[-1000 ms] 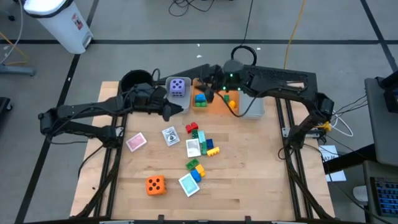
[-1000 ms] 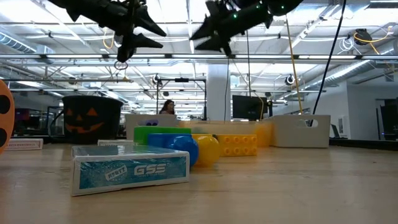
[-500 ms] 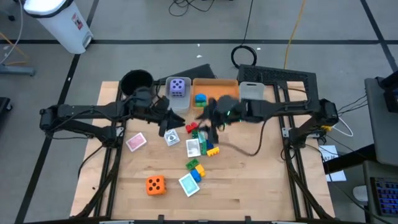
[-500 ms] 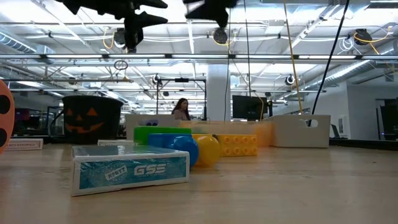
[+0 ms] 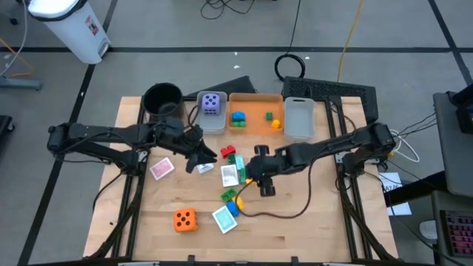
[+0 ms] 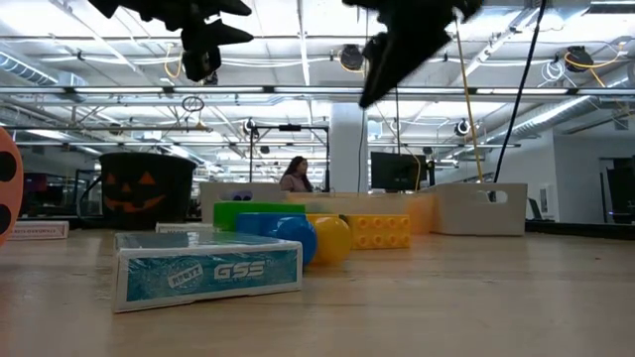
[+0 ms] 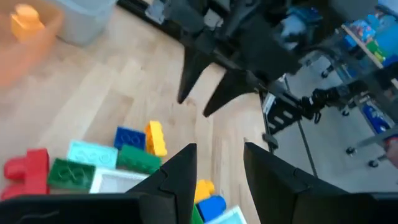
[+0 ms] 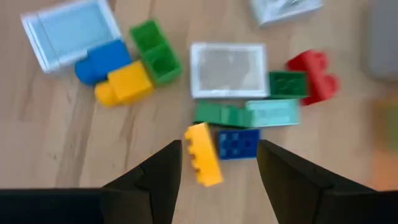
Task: Pick & Place Toys
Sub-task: Put the top yellow game piece into the orange bin
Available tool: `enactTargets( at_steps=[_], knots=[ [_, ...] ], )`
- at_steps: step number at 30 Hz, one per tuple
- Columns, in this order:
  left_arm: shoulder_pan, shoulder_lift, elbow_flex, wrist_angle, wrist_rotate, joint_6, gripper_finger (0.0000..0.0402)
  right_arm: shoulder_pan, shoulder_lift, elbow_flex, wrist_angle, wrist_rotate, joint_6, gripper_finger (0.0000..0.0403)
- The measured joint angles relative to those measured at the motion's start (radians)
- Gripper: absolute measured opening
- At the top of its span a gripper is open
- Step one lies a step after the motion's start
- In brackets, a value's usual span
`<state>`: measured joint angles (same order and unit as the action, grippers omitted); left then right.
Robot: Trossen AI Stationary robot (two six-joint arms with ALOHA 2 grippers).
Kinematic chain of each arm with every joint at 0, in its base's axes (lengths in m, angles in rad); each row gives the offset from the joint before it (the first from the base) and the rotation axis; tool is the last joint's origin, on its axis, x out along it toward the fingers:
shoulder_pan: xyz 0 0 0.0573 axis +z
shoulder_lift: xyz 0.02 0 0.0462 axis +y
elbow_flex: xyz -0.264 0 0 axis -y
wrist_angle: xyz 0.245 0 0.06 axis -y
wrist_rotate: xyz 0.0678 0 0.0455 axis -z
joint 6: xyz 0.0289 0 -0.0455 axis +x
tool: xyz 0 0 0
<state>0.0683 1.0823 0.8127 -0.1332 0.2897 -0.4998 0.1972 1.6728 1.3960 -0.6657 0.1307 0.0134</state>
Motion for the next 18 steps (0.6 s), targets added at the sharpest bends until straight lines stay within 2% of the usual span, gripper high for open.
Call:
enactTargets(
  at_steps=[9,18],
  knots=[
    [-0.04,0.0,0.0,-0.004,-0.037,-0.002,0.0136,0.009,0.011,-0.182,0.047,-0.003,-0.008,0.0196],
    [-0.039,0.0,0.0,0.025,-0.112,-0.029,0.0136,0.005,0.011,-0.319,0.261,-0.004,-0.026,0.0196]
  ],
)
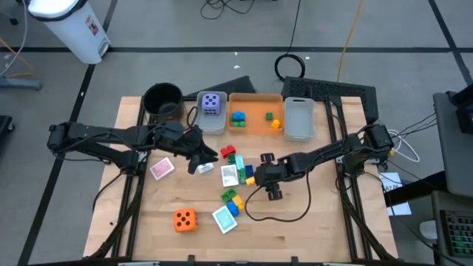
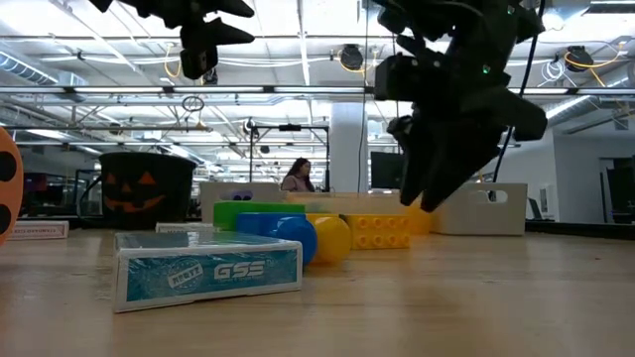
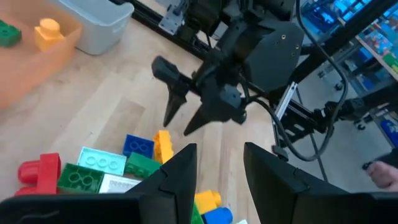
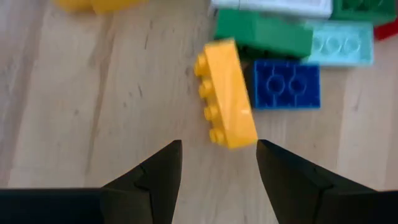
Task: Pick & Place Toys
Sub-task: Put the top yellow game piece into the orange bin
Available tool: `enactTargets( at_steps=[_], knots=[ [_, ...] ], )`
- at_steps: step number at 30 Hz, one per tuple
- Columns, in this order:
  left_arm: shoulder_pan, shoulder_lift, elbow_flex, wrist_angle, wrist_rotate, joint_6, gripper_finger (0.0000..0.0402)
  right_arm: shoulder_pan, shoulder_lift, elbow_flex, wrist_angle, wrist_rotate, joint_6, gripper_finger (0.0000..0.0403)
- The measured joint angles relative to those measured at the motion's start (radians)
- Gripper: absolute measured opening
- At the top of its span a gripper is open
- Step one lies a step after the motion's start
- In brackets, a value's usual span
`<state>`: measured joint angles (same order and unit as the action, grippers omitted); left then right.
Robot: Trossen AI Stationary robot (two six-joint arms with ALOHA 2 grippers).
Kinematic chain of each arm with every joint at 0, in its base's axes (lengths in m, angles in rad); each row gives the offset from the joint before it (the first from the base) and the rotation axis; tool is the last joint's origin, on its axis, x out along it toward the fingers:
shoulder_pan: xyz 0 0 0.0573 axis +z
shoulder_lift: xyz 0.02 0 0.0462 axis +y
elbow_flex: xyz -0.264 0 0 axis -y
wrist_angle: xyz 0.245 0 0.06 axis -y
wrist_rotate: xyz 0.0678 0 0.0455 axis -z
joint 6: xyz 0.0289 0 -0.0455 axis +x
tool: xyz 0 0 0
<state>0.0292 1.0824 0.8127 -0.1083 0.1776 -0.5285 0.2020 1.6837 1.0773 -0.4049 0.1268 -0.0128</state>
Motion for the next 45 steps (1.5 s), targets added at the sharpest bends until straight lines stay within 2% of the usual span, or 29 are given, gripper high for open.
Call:
enactTargets(
  at_steps=[7,13,17,38,41,45],
  knots=[
    [0.012,0.0,0.0,0.006,-0.005,0.0,0.0136,-0.023,0.0,-0.06,0.151,0.0,0.014,0.0196],
    [0.03,0.0,0.0,0.007,-0.005,-0.005,0.0136,-0.068,0.0,-0.091,0.21,-0.002,0.033,0.0196],
    [0.032,0.0,0.0,0.007,0.002,-0.009,0.0136,-0.086,0.0,-0.105,0.267,-0.083,0.031,0.0196],
    [0.031,0.0,0.0,0.005,-0.012,0.01,0.0136,-0.085,0.0,-0.132,0.274,-0.105,0.005,0.0196],
    [0.032,0.0,0.0,0.006,-0.023,0.01,0.0136,-0.085,0.0,-0.132,0.274,-0.104,0.001,0.0184],
    [0.033,0.0,0.0,0.005,-0.03,0.01,0.0136,-0.085,0.0,-0.132,0.274,-0.104,0.001,0.0145]
  ],
)
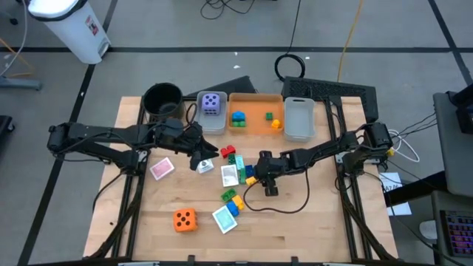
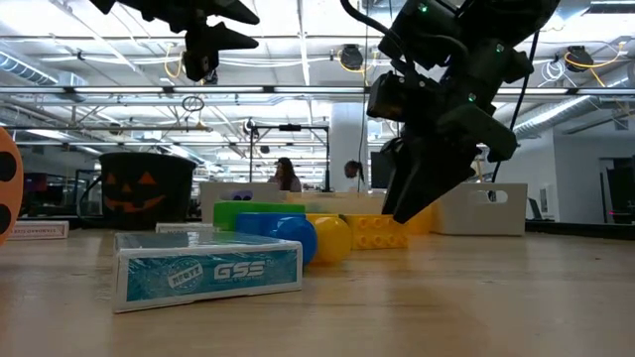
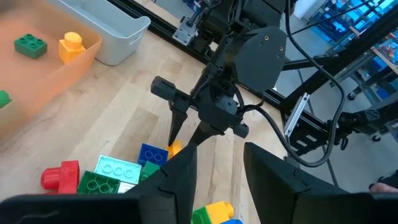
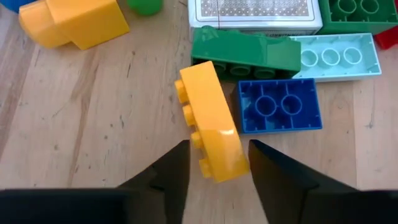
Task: Pick & Place Toys
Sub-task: Put the top yellow game piece into the orange bin
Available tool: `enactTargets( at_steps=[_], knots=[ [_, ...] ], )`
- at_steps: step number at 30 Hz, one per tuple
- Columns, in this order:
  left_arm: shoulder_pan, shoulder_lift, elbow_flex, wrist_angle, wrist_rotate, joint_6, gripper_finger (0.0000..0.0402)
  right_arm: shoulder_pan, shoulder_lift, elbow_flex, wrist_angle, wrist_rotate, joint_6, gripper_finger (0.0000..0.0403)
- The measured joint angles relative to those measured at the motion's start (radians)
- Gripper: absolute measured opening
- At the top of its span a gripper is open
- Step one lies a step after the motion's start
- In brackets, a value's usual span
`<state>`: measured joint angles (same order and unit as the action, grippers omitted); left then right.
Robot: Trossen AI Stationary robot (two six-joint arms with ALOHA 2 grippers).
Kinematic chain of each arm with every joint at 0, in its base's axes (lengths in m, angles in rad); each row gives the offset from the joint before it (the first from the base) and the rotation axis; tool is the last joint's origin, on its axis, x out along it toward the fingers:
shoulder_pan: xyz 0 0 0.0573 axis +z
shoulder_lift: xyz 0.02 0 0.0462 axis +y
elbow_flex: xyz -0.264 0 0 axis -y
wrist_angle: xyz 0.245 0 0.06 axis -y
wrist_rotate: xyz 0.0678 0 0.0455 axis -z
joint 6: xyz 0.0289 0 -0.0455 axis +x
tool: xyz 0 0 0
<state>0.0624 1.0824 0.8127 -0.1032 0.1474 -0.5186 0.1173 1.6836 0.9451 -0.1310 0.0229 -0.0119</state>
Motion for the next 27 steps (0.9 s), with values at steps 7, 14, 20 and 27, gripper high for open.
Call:
enactTargets(
  at_steps=[7,14,20,27],
  knots=[
    [0.0,0.0,0.0,0.0,0.0,-0.002,0.0136,0.0,-0.001,0.001,0.002,-0.001,-0.011,0.0074],
    [0.0,0.0,0.0,0.0,0.0,-0.014,0.0136,0.0,-0.001,0.001,0.001,-0.002,-0.009,0.0062],
    [0.0,0.0,0.0,0.0,0.0,-0.014,0.0136,0.0,-0.001,0.001,0.001,-0.002,0.0,0.0066],
    [0.0,0.0,0.0,0.0,0.0,-0.014,0.0136,0.0,-0.001,0.001,0.0,-0.003,0.037,0.0053]
  ],
)
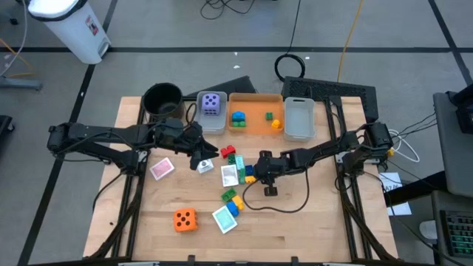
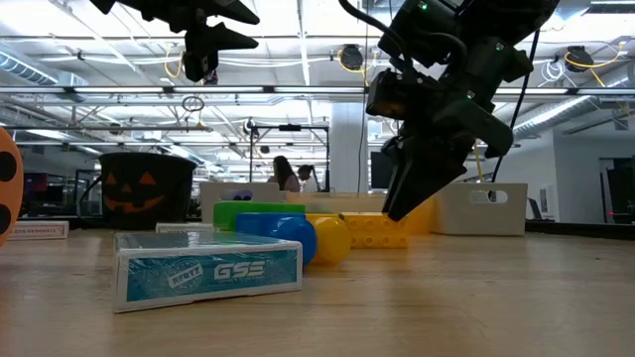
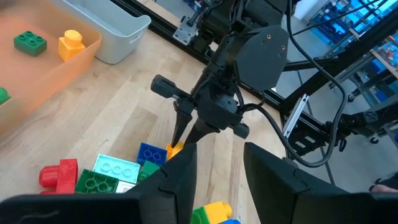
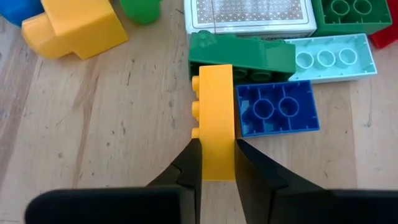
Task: Pick & Place Toys
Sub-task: Put the top yellow game piece into the orange bin
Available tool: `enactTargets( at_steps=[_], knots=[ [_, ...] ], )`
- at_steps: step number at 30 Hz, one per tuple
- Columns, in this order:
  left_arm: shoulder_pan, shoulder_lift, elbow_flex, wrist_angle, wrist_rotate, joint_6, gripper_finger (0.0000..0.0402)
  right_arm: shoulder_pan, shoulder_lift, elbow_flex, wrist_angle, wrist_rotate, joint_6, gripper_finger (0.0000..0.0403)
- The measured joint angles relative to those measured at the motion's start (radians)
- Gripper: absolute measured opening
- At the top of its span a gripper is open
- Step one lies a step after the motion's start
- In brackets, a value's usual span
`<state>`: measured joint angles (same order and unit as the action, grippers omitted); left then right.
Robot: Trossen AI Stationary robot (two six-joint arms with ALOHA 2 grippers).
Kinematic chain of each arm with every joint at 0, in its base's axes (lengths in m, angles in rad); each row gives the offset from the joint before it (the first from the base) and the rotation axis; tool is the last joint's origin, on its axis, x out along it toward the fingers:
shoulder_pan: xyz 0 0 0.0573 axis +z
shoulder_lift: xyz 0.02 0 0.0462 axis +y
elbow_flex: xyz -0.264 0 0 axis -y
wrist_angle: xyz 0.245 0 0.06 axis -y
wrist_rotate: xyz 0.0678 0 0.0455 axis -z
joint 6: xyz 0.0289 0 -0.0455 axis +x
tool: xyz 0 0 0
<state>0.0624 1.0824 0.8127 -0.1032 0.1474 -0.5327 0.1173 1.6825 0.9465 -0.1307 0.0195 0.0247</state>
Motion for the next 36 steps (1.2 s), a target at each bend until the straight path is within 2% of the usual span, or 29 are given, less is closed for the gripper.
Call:
enactTargets(
  at_steps=[11,16,25,30,36],
  knots=[
    [0.0,0.0,0.0,0.0,0.0,0.009,0.0136,0.0,-0.004,0.0,-0.005,-0.128,0.099,0.0054],
    [0.001,0.0,0.0,-0.001,0.0,0.027,0.0136,0.0,-0.052,0.0,-0.004,-0.161,0.18,0.0049],
    [0.032,0.0,0.0,0.0,-0.001,0.031,0.0136,-0.005,-0.131,0.0,-0.014,-0.154,0.158,0.0001],
    [0.041,0.0,0.0,0.0,0.017,0.028,0.0136,-0.007,-0.134,0.0,-0.01,-0.152,0.143,0.0021],
    [0.041,0.0,0.0,0.001,0.028,0.03,0.0136,-0.03,-0.134,0.0,-0.016,-0.149,0.125,0.0077]
  ],
)
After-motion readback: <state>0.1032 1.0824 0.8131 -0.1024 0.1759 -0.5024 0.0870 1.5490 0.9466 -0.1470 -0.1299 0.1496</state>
